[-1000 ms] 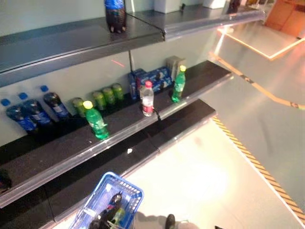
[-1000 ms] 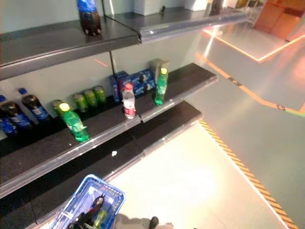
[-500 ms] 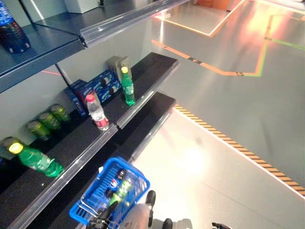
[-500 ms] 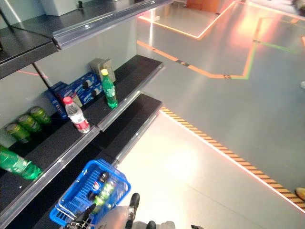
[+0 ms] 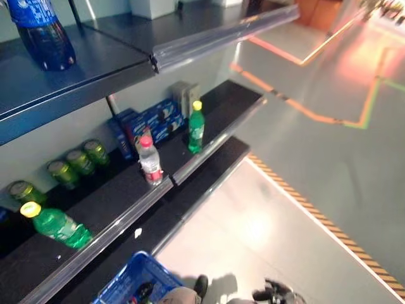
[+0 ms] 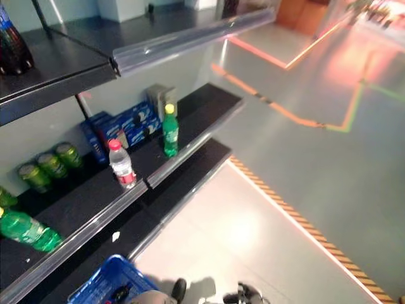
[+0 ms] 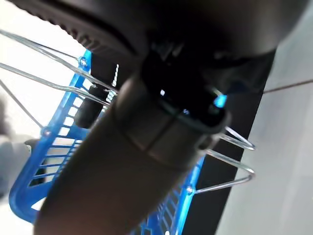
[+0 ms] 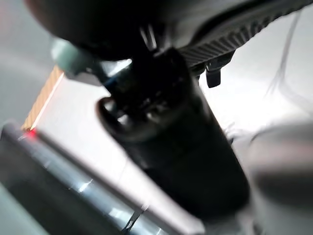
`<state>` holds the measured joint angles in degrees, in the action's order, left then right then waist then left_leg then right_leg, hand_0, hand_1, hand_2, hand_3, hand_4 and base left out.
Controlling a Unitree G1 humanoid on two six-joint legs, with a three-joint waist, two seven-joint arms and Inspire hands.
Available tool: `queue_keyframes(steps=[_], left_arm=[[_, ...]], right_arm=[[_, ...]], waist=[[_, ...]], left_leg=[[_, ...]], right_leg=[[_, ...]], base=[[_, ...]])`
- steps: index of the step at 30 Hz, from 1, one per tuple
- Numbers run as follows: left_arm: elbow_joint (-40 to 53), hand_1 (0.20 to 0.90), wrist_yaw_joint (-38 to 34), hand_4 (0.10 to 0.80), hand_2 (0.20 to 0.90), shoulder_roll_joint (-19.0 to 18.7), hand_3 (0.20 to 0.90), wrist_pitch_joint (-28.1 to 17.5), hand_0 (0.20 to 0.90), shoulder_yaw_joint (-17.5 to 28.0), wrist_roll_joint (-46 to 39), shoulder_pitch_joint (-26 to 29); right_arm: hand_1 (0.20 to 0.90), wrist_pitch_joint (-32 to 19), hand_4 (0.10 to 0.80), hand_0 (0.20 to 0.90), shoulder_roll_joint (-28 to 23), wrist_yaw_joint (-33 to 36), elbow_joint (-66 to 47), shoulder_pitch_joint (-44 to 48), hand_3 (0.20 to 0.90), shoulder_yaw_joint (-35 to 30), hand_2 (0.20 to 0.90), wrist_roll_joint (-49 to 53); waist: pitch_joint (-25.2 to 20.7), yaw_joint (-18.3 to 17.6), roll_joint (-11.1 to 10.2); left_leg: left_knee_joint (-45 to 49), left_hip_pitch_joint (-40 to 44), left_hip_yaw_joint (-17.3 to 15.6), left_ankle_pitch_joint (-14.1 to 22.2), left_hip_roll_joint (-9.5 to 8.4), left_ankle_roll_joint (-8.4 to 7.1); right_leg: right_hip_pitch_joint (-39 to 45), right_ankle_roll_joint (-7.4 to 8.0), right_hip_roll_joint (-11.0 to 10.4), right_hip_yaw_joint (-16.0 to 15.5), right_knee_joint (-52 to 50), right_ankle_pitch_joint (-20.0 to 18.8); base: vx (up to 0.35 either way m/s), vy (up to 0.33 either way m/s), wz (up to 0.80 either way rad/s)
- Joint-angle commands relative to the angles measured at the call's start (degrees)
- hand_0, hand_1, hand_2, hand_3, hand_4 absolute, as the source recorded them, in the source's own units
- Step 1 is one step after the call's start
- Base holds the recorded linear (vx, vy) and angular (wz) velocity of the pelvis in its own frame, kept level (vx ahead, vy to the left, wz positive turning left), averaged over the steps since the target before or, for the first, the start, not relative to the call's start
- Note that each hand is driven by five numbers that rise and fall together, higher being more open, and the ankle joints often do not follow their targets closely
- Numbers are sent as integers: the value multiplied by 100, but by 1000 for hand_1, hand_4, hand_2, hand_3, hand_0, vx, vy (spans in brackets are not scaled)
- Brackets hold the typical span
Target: Pick up the drink and place into the basket.
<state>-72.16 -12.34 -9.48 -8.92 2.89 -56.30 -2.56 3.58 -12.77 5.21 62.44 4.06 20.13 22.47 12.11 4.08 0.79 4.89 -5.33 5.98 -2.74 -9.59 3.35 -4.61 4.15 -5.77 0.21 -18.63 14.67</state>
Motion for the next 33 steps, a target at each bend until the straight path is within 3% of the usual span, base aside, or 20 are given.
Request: queue_keyframes(steps=[1, 4, 5, 6, 8, 10, 11, 12, 14, 15, 16, 18, 20, 23, 24, 31, 32, 33], left_arm=[[723, 300, 38, 100, 300, -385, 200, -531, 300, -112, -254, 118], [646, 300, -75, 100, 300, -331, 200, -594, 300, -6, -158, 74], [574, 300, -147, 100, 300, -270, 200, -670, 300, 111, -82, 19], [569, 300, -157, 100, 300, -262, 200, -676, 300, 130, -78, 11], [523, 300, -206, 100, 300, -209, 200, -703, 300, 263, -150, -68], [442, 300, 83, 100, 300, -184, 200, -640, 300, 274, 235, -109], [430, 300, 188, 100, 300, -166, 200, -632, 300, 196, 383, -100], [478, 300, 190, 100, 300, -165, 200, -580, 300, 16, 409, -68], [539, 300, 85, 100, 300, -158, 200, -486, 300, -204, 321, -3], [506, 300, 11, 100, 300, -106, 200, -469, 300, -207, 224, 22], [496, 300, -12, 100, 300, -89, 200, -462, 300, -209, 211, 25], [452, 300, 10, 100, 300, -54, 200, -480, 300, -234, 159, 13], [410, 300, 33, 100, 300, -18, 200, -544, 300, -209, 92, 7], [344, 300, 112, 100, 300, -32, 200, -575, 300, -169, 126, -21], [300, 300, 175, 100, 300, -28, 200, -629, 300, -137, 108, -30], [336, 300, 147, 100, 300, -66, 200, -586, 300, -223, 165, -45], [363, 300, 99, 100, 300, -128, 200, -536, 300, -214, 265, -89], [367, 300, 76, 100, 300, -161, 200, -515, 300, -205, 303, -86]], right_arm=[[900, -26, 800, 900, 172, 65, -28, 166, 900, 25, 900, 173], [900, 168, 800, 900, 162, 4, -46, 256, 900, 120, 900, 224], [900, 286, 800, 900, 141, -130, -74, 250, 900, 138, 900, 104], [900, 302, 800, 900, 134, -143, -83, 247, 900, 141, 900, 92], [900, 378, 800, 900, 83, -221, -156, 224, 900, 200, 900, -25], [900, 378, 800, 900, 17, 22, -310, 57, 900, 155, 900, 394], [900, 346, 800, 900, -6, 107, -331, -10, 900, 66, 900, 515], [900, 271, 800, 900, -57, 161, -325, -106, 900, -95, 900, 621], [900, 144, 800, 900, -99, 137, -182, -155, 900, -283, 900, 618], [900, 3, 800, 900, -139, 31, 39, -129, 900, -377, 900, 515], [900, -43, 800, 900, -155, -11, 116, -119, 900, -414, 900, 495], [900, -90, 800, 900, -186, -72, 242, -111, 900, -514, 900, 536], [900, -116, 800, 900, -168, -61, 287, -108, 900, -551, 900, 549], [900, -75, 800, 900, -99, 22, 355, -96, 900, -594, 900, 518], [900, -63, 800, 900, -31, 98, 357, -112, 900, -549, 900, 455], [900, -113, 800, 900, 33, 110, 165, -234, 900, -443, 900, 523], [900, -139, 800, 900, 56, 131, 83, -252, 900, -427, 900, 500], [900, -147, 800, 900, 59, 142, 45, -252, 900, -417, 900, 502]], waist=[[-202, 134, -66], [-260, 234, -217], [-324, 330, -329], [-330, 337, -337], [-372, 437, -430], [-333, 511, -527], [-342, 457, -558], [-331, 360, -537], [-344, 254, -542], [-387, 198, -554], [-405, 176, -548], [-445, 148, -517], [-471, 140, -488], [-522, 22, -419], [-553, -22, -403], [-580, -199, -343], [-522, -336, -284], [-503, -389, -268]], left_leg=[[427, 894, 831, 1268, 316, -135], [436, 1045, 992, 1388, 793, -384], [460, 1039, 887, 1341, 1105, -562], [462, 1042, 877, 1332, 1146, -587], [505, 962, 728, 1140, 1429, -739], [847, 465, 128, 608, 1638, -778], [835, 339, -339, 503, 1701, -772], [862, 239, -1016, 368, 1846, -834], [1110, 133, -1531, 446, 1799, -828], [1306, 151, -1819, 766, 1515, -751], [1443, 148, -1926, 826, 1410, -747], [1786, 114, -1938, 892, 1023, -747], [1724, 176, -1874, 972, 773, -694], [1074, 554, -2084, 1065, 774, -594], [769, 722, -1862, 1110, 686, -508], [261, 980, -1650, 1045, 585, -372], [175, 1075, -1560, 1056, 575, -257], [173, 1081, -1520, 1066, 587, -230]], right_leg=[[-364, 551, -707, 685, 1768, -2650], [-175, 680, -641, 587, 1557, -2305], [20, 635, -571, 317, 1499, -2016], [43, 621, -558, 272, 1487, -1986], [181, 478, -453, -48, 1452, -1812], [489, 309, -378, -628, 1643, -1749], [566, 257, -364, -921, 1715, -1739], [685, 178, -316, -1310, 1775, -1684], [762, 109, -336, -1703, 1816, -1639], [774, 70, -345, -1867, 1828, -1594], [789, 43, -324, -1924, 1837, -1576], [882, -23, -182, -1996, 1927, -1579], [887, -26, -79, -1992, 1932, -1590], [847, -57, 76, -1990, 1822, -1493], [790, -95, 222, -1810, 1703, -1432], [628, -99, 492, -1525, 1198, -1228], [157, 78, 504, -1304, 343, -1458], [-17, 138, 509, -1184, 86, -1520]], base=[[339, -567, 88], [274, -601, 116], [239, -552, 90], [222, -565, 59], [118, -452, 44], [40, -472, 67], [-38, -382, 109], [-70, -308, 164], [-95, -225, 180], [-86, -161, 150], [-64, -161, 123], [-10, -113, 108], [22, -37, 129], [54, 18, 49], [19, 16, 27], [-15, 13, 22], [-57, 12, 0], [-101, -35, 0]])
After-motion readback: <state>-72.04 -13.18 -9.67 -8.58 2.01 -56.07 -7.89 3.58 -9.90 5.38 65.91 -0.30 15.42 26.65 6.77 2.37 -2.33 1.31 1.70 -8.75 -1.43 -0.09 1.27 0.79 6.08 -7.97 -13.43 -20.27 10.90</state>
